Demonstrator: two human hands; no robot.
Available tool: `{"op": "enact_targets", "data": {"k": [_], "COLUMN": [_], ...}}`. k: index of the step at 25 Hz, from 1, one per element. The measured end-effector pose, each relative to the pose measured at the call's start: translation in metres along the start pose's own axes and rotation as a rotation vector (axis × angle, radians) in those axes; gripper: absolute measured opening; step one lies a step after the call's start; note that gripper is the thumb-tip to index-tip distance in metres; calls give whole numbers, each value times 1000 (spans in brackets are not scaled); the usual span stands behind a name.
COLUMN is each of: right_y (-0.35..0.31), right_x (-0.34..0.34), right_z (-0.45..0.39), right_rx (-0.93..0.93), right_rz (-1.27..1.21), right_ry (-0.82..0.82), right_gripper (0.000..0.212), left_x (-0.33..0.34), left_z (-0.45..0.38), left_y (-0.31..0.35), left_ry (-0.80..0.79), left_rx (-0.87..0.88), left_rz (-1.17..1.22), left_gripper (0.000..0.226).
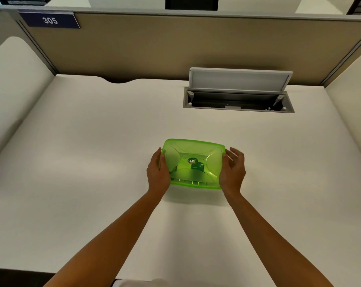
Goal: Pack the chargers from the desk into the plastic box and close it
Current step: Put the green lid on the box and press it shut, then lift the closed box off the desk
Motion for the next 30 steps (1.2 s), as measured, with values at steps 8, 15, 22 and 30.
{"op": "enact_targets", "data": {"k": [8, 15, 22, 30], "right_y": [18, 0, 19, 26], "right_x": [15, 77, 124, 144], "right_z": [-1, -75, -139, -173], "right_rx": [217, 136, 142, 139], "right_rz": [-199, -205, -208, -163], "right_ry": [15, -30, 9, 33], "right_gripper": [33, 39, 37, 36], "left_x": [3, 10, 36, 55], "left_z": [-11, -74, -148, -193], "left_y": [-3, 44, 81, 100], "left_ry": [-108, -41, -14, -12], "left_rx": [-184, -168, -182, -202], "left_rz": [228, 297, 263, 279], "left_gripper": [30, 34, 33, 30]}}
Point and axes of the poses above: each hand's wrist, its own z-axis away from the middle knuckle, its own x-axis out of the palm, y = z × x, the point moved 7 cm from there along -z, towards the middle knuckle, and after that the axes turned 15 degrees about -x, right-handed, at the moved point
